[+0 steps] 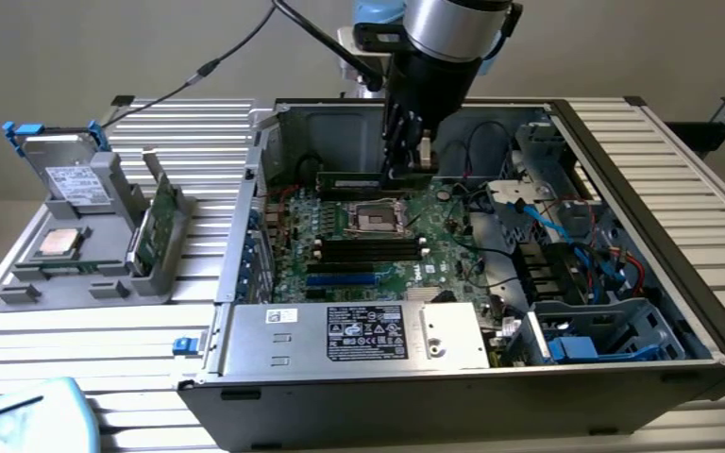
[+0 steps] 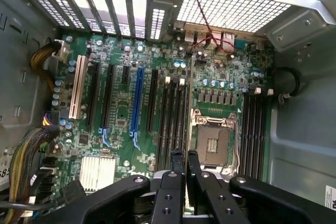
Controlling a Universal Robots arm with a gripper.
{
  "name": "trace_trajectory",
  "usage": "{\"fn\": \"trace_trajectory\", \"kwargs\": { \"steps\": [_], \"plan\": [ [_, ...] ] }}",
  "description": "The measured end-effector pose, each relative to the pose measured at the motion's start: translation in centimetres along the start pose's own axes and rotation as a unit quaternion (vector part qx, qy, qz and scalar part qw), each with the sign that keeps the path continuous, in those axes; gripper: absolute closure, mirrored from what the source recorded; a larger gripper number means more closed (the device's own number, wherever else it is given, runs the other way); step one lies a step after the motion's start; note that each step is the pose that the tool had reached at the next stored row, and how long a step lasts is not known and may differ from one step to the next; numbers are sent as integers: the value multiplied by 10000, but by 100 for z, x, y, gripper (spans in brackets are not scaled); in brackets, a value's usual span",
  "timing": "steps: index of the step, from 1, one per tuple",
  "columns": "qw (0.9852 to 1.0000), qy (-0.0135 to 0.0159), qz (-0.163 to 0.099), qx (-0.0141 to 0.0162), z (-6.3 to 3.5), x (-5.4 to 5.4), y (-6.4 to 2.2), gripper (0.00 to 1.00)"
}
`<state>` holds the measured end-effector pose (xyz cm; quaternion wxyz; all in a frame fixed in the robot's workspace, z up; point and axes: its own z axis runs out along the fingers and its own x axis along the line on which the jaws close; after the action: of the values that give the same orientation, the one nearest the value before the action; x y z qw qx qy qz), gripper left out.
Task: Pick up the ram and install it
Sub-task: 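Insert the ram into the slot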
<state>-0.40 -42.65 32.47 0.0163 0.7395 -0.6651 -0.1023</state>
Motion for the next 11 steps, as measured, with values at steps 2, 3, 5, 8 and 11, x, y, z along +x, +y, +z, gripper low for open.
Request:
{"fn": "trace_trajectory", "kwargs": {
  "steps": [2, 3, 5, 8, 11],
  "plan": [
    [10000, 15, -8, -5, 31, 2, -6, 86],
    [10000, 18, -12, -15, 42, 3, -10, 86],
    [10000, 20, -15, -22, 74, 5, -34, 86],
    [10000, 24, -27, -27, 120, 13, -90, 86],
    [10000, 36, -27, -30, 173, -38, -125, 86]
  ]
}}
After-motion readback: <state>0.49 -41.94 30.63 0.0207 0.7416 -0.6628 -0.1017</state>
